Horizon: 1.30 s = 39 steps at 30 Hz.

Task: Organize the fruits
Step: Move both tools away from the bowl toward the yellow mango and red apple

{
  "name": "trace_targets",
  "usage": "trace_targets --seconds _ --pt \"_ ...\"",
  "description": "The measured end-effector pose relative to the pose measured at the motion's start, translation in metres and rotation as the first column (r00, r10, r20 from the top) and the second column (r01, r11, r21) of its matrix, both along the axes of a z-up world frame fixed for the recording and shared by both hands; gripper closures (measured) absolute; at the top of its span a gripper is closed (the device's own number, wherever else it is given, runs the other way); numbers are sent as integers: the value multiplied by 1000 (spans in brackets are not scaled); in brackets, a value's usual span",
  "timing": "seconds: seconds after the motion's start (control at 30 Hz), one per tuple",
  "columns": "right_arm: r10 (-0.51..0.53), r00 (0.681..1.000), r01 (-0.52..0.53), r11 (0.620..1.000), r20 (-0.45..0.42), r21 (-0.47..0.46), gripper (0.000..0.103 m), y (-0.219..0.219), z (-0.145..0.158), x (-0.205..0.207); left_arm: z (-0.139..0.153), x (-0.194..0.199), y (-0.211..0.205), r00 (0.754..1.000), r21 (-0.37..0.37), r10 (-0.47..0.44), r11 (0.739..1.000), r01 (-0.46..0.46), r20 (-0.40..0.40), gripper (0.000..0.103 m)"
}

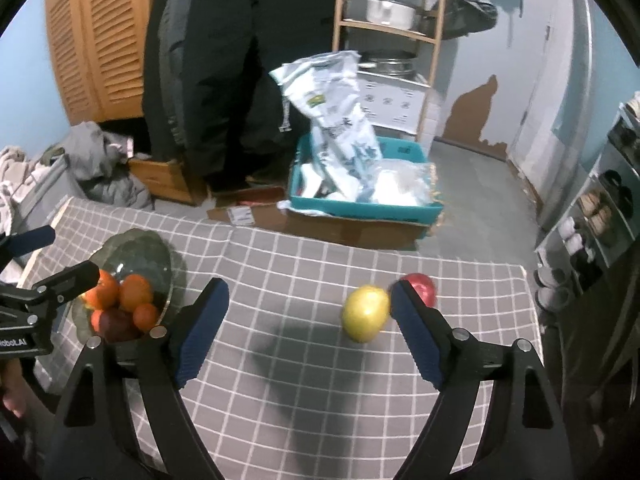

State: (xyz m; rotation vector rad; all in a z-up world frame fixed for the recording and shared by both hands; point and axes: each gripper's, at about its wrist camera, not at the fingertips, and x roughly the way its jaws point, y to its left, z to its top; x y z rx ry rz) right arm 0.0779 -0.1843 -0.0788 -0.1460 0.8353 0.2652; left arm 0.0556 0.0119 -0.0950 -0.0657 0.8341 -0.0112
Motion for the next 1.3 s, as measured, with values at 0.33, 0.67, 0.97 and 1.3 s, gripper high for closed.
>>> trace_targets --seconds 0.33,0.67,0.97,1.3 --pt "-110 994 110 994 -9 13 19 -64 -3 0 -2 11 -49 996 16 -82 996 82 -15 1" --pt "-188 981 189 982 -42 23 19 -112 -16 4 -10 27 -83 991 0 -121 993 121 -48 1" --pt "-220 973 221 975 -73 14 19 -136 -26 10 -27 47 -111 986 -4 -142 990 142 -91 1" --pt "-228 961 229 973 -160 -7 19 -143 -51 35 -49 73 -125 981 24 -139 989 143 -139 1"
